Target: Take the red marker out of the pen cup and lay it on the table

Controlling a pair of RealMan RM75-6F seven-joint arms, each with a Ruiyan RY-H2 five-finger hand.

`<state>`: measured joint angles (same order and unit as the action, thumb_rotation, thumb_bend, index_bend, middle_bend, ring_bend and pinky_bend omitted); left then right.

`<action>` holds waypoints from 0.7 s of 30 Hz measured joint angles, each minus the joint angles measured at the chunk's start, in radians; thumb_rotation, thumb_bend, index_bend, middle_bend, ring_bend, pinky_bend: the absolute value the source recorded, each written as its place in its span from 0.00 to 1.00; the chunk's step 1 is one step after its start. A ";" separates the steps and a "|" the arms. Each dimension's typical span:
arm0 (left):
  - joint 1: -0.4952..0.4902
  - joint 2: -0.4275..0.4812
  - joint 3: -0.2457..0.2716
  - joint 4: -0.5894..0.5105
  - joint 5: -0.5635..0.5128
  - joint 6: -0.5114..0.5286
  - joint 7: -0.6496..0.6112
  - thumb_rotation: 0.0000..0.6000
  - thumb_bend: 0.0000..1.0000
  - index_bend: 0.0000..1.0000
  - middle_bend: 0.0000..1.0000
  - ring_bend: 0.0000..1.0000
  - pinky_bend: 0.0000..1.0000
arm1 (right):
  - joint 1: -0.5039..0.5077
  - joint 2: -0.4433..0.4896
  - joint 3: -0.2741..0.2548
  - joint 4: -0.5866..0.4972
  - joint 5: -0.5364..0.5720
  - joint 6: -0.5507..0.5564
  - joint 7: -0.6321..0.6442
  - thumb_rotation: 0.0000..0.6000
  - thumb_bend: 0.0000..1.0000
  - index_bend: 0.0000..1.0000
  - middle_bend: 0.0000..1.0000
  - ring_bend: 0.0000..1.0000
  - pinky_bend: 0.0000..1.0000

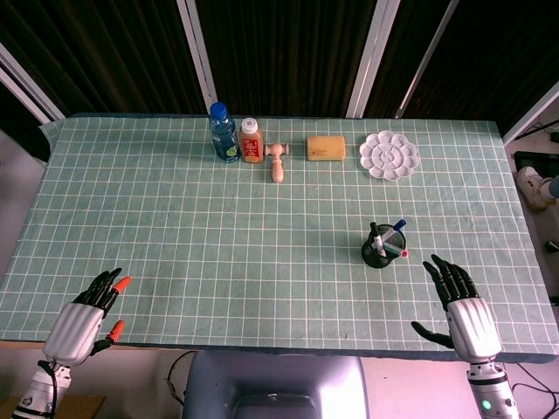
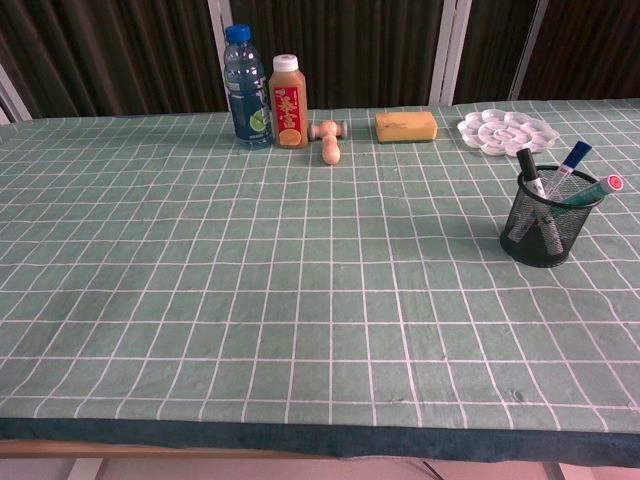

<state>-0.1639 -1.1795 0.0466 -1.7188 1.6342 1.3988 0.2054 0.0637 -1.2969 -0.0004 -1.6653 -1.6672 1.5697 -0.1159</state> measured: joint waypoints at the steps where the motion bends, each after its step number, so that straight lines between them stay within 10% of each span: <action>1: -0.001 -0.001 0.000 0.000 0.000 -0.002 0.001 1.00 0.39 0.11 0.00 0.04 0.35 | 0.001 -0.001 0.001 0.003 0.000 -0.002 0.001 1.00 0.12 0.02 0.14 0.12 0.22; 21: 0.001 0.010 -0.002 -0.008 -0.021 -0.006 -0.009 1.00 0.39 0.11 0.00 0.04 0.35 | 0.022 0.023 0.053 -0.022 0.062 -0.030 -0.012 1.00 0.12 0.06 0.14 0.13 0.22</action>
<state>-0.1630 -1.1699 0.0445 -1.7270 1.6132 1.3929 0.1962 0.0855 -1.2740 0.0527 -1.6877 -1.6053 1.5398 -0.1277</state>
